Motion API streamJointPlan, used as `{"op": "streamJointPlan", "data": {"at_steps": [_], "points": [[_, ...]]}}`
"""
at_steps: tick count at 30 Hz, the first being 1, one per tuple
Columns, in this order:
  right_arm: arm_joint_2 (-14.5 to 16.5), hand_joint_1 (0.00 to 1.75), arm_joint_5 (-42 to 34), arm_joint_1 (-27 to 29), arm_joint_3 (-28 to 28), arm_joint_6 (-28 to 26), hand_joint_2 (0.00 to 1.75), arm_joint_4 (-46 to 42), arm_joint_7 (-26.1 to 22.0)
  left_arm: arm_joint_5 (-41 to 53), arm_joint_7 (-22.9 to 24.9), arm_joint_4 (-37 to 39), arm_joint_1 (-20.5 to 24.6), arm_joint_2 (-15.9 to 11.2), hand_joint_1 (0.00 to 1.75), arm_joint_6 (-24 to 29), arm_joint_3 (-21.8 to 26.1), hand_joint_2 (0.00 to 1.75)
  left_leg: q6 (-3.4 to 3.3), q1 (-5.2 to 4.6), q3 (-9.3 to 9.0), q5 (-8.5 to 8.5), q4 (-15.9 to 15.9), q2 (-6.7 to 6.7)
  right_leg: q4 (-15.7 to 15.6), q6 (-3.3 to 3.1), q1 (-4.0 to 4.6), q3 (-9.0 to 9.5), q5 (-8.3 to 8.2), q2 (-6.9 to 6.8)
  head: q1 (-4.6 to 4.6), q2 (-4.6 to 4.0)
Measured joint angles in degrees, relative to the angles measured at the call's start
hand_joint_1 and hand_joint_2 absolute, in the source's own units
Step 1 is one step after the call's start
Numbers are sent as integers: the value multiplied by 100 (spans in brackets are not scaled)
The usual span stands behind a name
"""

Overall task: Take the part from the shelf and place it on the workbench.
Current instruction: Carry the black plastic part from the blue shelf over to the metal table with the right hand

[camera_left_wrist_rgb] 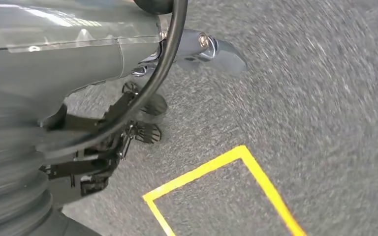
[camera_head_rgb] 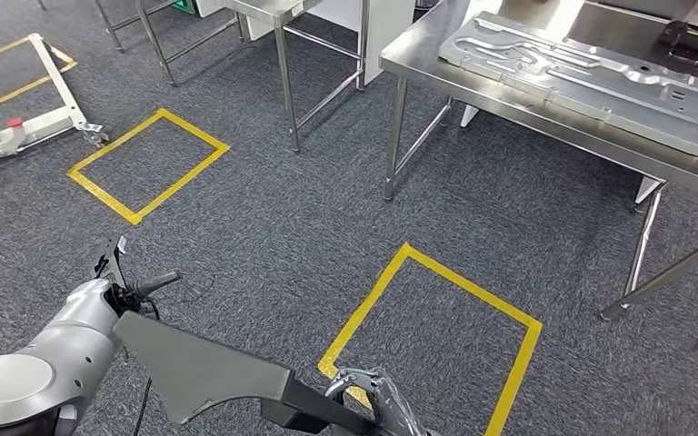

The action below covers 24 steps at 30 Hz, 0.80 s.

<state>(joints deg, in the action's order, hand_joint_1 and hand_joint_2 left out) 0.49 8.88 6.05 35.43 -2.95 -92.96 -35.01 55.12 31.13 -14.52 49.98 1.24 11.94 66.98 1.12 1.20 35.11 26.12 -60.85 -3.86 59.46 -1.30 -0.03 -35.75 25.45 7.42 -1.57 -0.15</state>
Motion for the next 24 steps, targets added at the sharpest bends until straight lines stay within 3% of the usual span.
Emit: {"op": "streamJointPlan", "data": {"at_steps": [1,3,5,7,9,10,11,12,14,16,18,19,21,22,24], "points": [[14,175,3,-17,0,-5,175,20,2,-1,-3,2,-27,-13,0,-10,0,175,-19,-1,-17,20,60,-57,9,34,-6,-39,-5,51,0,0],[27,175,8,-33,0,-7,175,51,4,-4,-4,9,-59,-18,0,-23,-1,175,-79,3,-19,-3,96,37,1,97,-18,-87,-25,125,-1,0],[29,175,11,-51,0,-7,175,70,3,-5,-9,16,-67,-17,0,-33,-1,175,-160,25,-44,-29,148,166,164,148,14,-173,82,-123,5,0],[29,175,12,-79,0,-7,175,84,2,-5,-12,18,-83,-37,0,-34,-1,175,-217,16,-63,-31,176,310,732,191,20,-460,371,-529,14,0],[29,175,12,-95,0,-7,175,110,4,-5,-12,18,-108,-57,0,-33,-1,175,-233,0,-66,-15,175,466,1397,220,-18,-828,601,-688,16,0],[29,175,12,-96,0,-7,175,125,5,-5,-12,18,-121,-63,0,-33,-1,175,-232,-3,-72,-4,175,545,1514,228,-31,-909,583,-715,16,0],[29,175,12,-95,1,-7,175,137,6,-5,-12,18,-130,-64,0,-33,-1,175,-226,-4,-83,9,174,622,1405,227,-36,-870,460,-740,15,0],[29,175,12,-96,1,-7,175,144,6,-5,-12,18,-135,-63,0,-33,-1,175,-217,-5,-103,26,174,693,1079,214,-31,-709,262,-788,16,0],[29,175,12,-107,1,-7,175,148,5,-5,-12,18,-135,-63,0,-33,-1,175,-179,-21,-157,68,178,830,280,148,25,-298,-41,-1043,15,0],[32,175,12,-120,1,-7,175,152,3,-5,-13,19,-131,-67,0,-33,-1,175,-118,-37,-207,107,194,960,-68,85,89,-123,-101,-1171,16,0],[38,175,12,-122,1,-7,175,154,3,-5,-13,21,-127,-62,0,-34,-2,175,-48,-46,-264,135,231,1090,-94,43,95,-107,-114,-1023,15,0],[45,175,12,-118,1,-7,175,155,2,-5,-13,23,-123,-61,0,-34,-2,175,-15,-41,-291,168,219,1064,-132,19,77,-77,-129,-947,15,0],[66,175,12,-125,1,-7,175,156,1,-4,-14,26,-117,-68,0,-36,-3,175,32,-26,-195,374,-80,800,-206,-34,30,-7,-155,-812,14,0],[77,175,12,-130,2,-7,175,159,1,-5,-14,26,-122,-82,0,-36,-3,175,47,-16,-39,550,-423,617,-220,-54,20,8,-156,-742,14,0],[90,175,12,-139,2,-7,175,164,3,-6,-13,28,-156,-105,0,-36,-3,175,69,-13,359,847,-1180,450,-212,-80,20,15,-147,-583,14,0]]}}
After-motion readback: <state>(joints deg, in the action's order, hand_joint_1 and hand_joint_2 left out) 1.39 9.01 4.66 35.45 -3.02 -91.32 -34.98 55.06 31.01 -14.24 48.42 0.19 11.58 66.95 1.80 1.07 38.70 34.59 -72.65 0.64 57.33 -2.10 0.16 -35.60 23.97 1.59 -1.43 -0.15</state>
